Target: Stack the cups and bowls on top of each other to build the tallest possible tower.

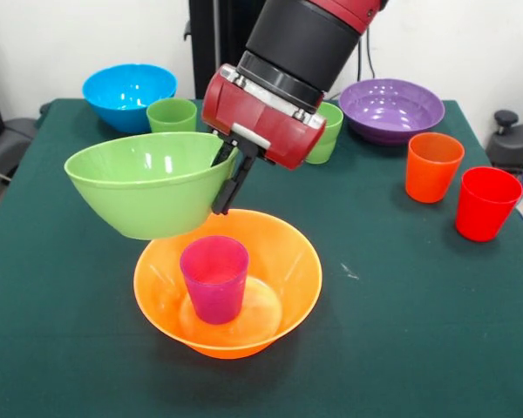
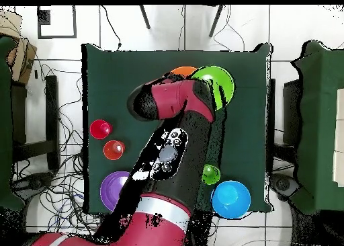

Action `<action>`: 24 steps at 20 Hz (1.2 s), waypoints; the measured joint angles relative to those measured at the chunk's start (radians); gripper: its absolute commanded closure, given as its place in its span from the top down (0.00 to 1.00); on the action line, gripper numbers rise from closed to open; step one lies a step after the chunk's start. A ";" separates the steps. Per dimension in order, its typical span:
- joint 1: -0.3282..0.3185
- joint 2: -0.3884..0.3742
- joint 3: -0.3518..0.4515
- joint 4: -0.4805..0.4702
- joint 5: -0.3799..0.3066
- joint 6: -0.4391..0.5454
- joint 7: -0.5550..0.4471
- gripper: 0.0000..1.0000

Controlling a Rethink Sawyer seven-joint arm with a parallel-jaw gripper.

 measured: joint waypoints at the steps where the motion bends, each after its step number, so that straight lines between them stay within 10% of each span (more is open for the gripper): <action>1: 0.001 0.003 -0.003 -0.001 0.005 0.000 0.000 0.00; 24: 0.016 0.020 -0.060 -0.001 0.085 0.000 0.000 0.00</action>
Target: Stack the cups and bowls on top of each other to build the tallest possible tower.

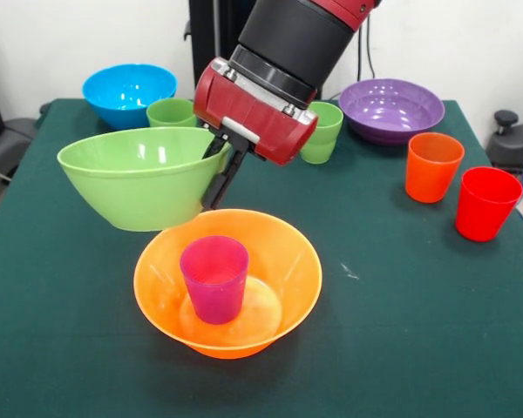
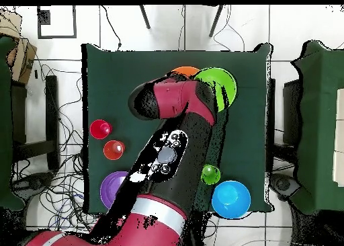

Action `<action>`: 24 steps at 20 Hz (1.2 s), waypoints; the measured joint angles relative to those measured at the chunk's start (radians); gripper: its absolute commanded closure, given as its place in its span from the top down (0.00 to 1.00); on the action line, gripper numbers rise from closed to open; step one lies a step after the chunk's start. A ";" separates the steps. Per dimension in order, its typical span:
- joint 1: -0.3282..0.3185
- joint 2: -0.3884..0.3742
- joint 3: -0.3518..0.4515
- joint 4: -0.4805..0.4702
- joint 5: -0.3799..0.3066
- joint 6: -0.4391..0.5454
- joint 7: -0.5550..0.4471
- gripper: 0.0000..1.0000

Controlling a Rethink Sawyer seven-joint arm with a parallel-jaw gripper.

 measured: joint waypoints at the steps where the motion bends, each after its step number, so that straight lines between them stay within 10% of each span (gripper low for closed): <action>1: 0.000 0.000 0.000 0.000 0.003 0.000 0.000 0.00; 24: -0.010 0.030 0.002 0.000 0.091 0.000 0.000 0.00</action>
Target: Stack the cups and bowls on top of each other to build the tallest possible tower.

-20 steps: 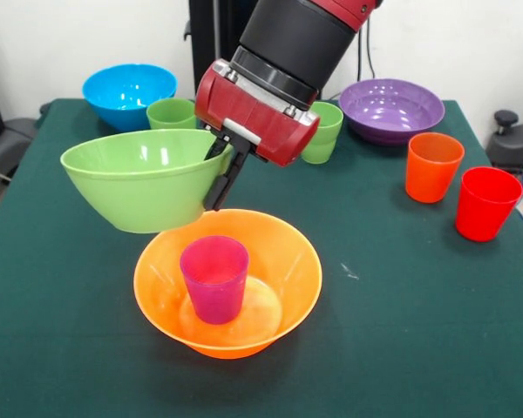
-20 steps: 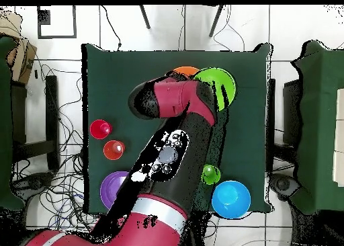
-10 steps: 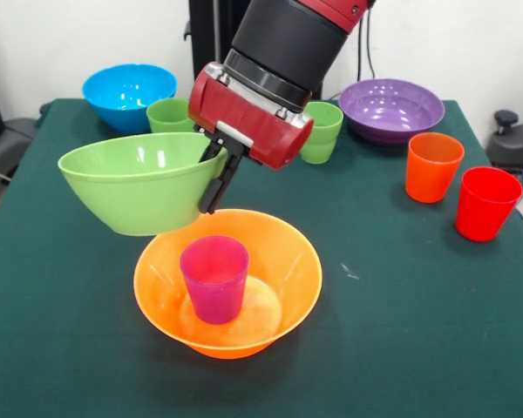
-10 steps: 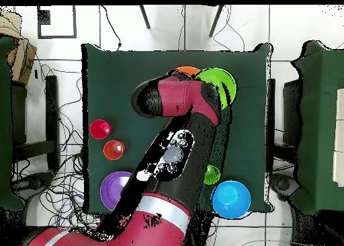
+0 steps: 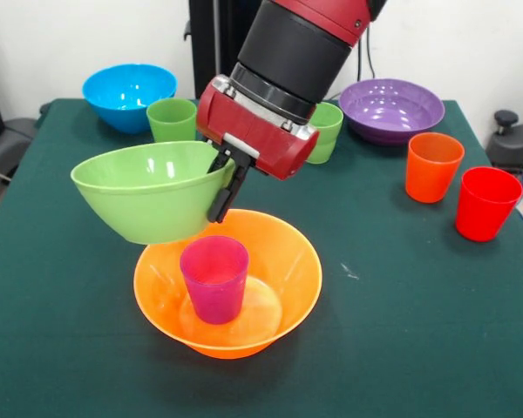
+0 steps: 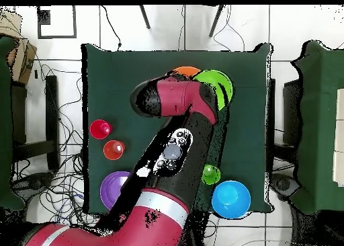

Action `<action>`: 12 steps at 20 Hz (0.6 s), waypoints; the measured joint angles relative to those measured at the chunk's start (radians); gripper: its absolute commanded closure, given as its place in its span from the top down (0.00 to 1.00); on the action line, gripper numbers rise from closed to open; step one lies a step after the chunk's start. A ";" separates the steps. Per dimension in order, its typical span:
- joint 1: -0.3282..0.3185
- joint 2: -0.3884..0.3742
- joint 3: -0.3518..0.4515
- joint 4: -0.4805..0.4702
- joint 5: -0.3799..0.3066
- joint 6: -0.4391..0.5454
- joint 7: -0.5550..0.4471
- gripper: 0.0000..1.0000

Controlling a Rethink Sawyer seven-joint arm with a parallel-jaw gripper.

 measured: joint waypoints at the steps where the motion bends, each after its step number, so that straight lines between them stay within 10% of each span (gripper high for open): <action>1: 0.003 0.005 0.000 0.000 0.005 0.000 0.000 0.00; 12: 0.034 0.037 -0.002 0.000 0.037 0.000 0.000 0.00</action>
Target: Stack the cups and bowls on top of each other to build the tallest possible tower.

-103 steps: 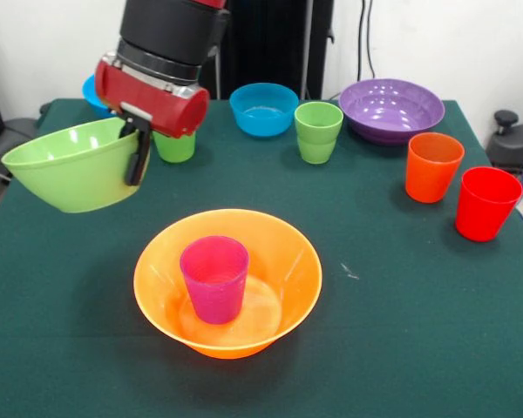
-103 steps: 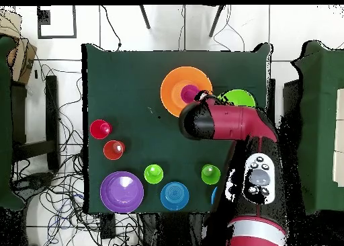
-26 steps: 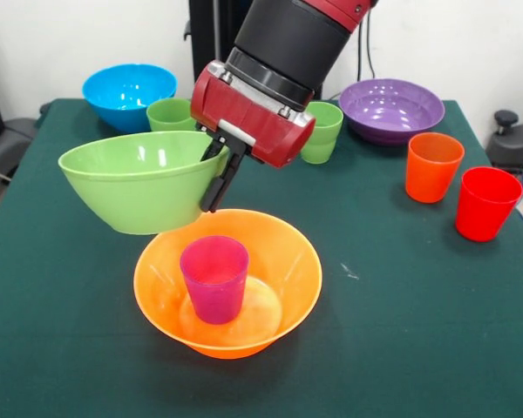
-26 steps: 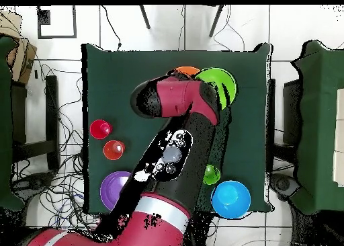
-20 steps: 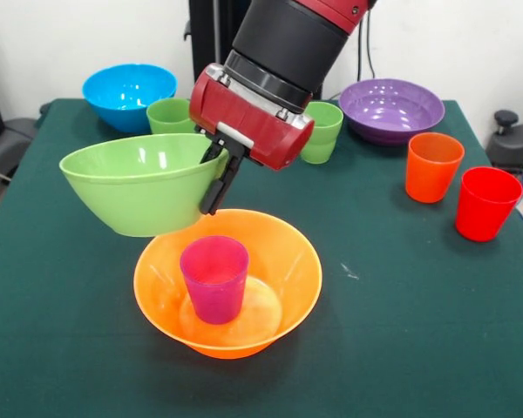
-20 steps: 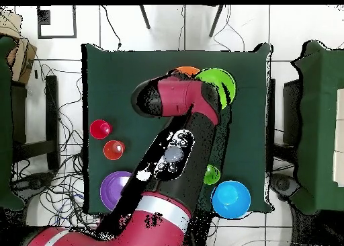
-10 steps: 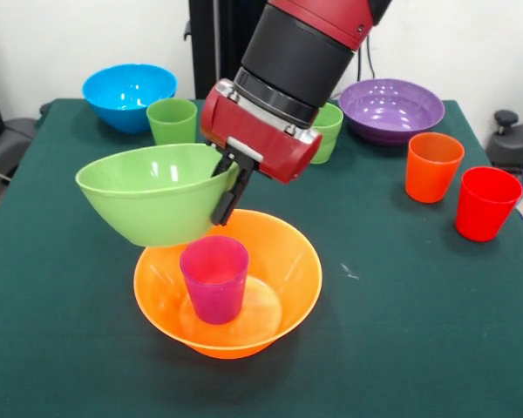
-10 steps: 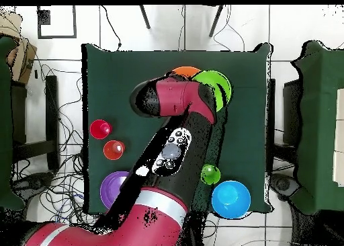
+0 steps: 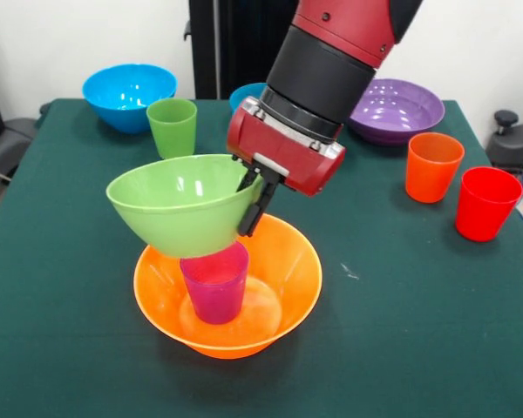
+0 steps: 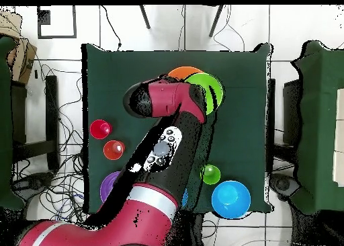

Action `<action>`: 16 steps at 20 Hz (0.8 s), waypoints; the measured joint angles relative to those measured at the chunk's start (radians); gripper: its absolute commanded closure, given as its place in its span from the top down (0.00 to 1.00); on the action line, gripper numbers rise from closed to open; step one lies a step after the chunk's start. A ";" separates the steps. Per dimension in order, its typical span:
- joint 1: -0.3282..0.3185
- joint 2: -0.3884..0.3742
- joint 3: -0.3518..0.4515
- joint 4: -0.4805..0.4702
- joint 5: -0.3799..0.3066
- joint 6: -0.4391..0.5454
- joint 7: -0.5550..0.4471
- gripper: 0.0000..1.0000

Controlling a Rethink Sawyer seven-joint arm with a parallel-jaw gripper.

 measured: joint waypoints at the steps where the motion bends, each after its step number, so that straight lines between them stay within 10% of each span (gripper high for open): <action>1: 0.002 0.002 0.000 0.000 0.001 0.000 0.000 0.00; 16: -0.009 0.011 0.007 0.000 0.024 0.000 0.000 0.00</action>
